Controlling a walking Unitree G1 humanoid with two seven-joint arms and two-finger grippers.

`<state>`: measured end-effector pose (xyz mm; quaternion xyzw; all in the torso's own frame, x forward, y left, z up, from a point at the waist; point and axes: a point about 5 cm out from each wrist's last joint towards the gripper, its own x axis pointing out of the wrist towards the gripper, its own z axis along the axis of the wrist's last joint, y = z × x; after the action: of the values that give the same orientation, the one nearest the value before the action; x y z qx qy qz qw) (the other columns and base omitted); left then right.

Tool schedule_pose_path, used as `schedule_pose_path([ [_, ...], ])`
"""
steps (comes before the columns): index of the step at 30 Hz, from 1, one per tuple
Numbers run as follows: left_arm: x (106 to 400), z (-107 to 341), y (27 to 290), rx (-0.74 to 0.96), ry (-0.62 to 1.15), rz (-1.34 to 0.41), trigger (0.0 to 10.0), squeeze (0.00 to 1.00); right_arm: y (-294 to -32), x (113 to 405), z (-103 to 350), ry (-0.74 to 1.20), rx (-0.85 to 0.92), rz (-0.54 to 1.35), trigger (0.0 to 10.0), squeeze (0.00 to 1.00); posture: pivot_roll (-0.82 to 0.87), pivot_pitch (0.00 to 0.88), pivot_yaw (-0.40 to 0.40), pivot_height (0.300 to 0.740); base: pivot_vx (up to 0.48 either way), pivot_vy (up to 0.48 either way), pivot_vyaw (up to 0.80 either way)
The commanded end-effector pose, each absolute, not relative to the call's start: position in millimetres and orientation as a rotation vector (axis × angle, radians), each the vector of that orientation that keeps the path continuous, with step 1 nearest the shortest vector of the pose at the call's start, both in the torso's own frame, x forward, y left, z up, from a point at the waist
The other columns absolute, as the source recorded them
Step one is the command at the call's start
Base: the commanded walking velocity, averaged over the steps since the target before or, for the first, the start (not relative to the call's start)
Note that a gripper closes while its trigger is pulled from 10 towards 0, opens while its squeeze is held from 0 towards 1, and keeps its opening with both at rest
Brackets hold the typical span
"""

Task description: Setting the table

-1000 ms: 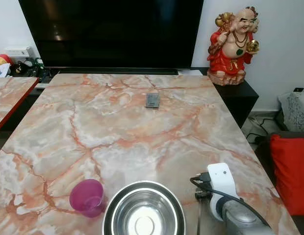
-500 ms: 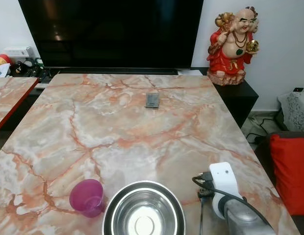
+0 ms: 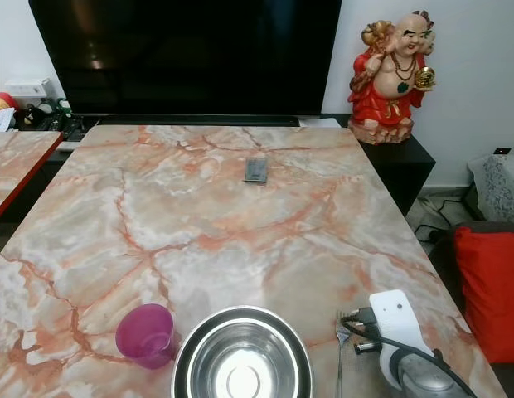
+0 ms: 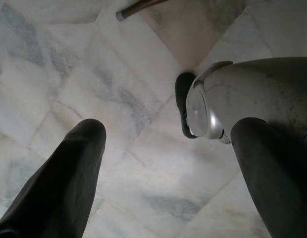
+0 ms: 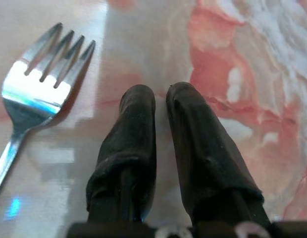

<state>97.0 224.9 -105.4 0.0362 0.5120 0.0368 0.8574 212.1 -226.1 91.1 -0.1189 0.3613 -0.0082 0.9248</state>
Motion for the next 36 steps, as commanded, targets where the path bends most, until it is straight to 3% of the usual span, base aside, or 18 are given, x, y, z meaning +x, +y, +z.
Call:
schedule_pose_path([
  [1, 93.2, -108.7, 214.5, 0.059, 1.1, 0.038, 10.0, 0.0, -224.3, 215.0, 97.5, 0.718, -0.253, -0.003, 10.0, 0.0, -0.11, 0.031, -0.065, 0.74, 0.0, 0.0, 0.0],
  [36, 92.8, -108.9, 214.2, 0.055, 1.103, 0.043, 10.0, 0.0, -204.7, 232.3, 103.5, 0.668, -0.231, 0.081, 10.0, 0.0, -0.1, 0.032, -0.067, 0.74, 0.0, 0.0, 0.0],
])
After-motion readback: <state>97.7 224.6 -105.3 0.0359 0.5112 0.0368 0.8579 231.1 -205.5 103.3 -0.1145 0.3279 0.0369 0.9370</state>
